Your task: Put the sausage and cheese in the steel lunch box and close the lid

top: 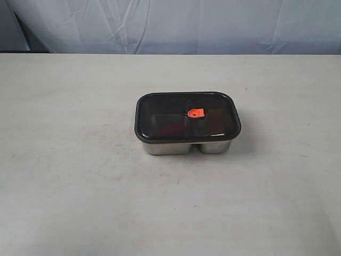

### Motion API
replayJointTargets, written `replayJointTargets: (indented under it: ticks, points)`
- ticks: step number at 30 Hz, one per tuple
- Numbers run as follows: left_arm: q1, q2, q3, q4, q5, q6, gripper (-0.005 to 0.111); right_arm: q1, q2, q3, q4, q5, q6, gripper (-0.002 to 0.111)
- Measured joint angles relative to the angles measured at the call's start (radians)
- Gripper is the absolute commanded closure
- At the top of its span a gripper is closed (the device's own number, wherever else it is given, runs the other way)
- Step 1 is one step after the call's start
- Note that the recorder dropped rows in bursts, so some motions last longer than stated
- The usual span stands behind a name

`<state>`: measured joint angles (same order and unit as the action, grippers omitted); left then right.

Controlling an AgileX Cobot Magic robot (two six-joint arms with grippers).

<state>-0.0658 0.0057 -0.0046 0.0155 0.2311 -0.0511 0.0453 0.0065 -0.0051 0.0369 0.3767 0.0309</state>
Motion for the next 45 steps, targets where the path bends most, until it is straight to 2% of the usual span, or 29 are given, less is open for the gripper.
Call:
replayJointTargets:
  ticks: [5, 45]
  points:
    - [0.063, 0.000, 0.000, -0.009, 0.000, 0.006, 0.107, 0.000, 0.000, 0.000, 0.000, 0.000, 0.000, 0.109]
    - [0.066, 0.000, 0.000, 0.015, -0.008, 0.008, 0.107, 0.000, 0.000, 0.000, 0.000, 0.000, 0.000, 0.109]
